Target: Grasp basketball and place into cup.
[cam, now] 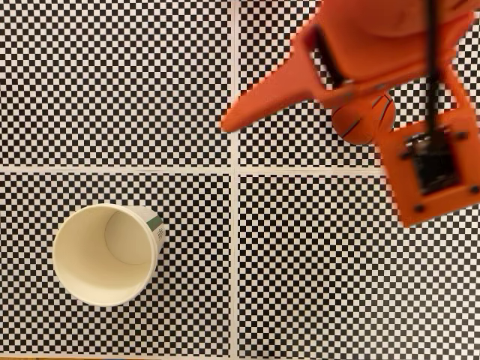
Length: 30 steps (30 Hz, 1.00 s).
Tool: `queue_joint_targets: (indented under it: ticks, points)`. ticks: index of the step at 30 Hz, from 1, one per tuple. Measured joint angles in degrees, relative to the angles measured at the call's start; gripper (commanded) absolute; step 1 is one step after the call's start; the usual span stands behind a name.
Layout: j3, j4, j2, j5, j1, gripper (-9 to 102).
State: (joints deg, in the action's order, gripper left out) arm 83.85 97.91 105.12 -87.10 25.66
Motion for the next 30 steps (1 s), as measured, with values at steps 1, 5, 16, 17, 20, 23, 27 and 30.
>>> queue_joint_targets:
  ticks: [1,5,16,17,20,23,27,30]
  points:
    - [0.0,0.0,-0.62,0.09,0.35,89]
    - [0.0,0.0,-2.11,0.62,2.02,89]
    - [1.23,-3.25,-4.75,2.11,5.19,97]
    - [1.32,-3.78,-4.83,2.81,5.36,97]
    - [2.11,-5.54,-5.01,4.39,6.24,97]
    - [4.75,-8.53,-5.01,6.24,8.09,97]
    - [8.09,-11.87,-5.1,7.65,9.32,97]
    - [11.43,-14.06,-5.01,8.88,10.28,97]
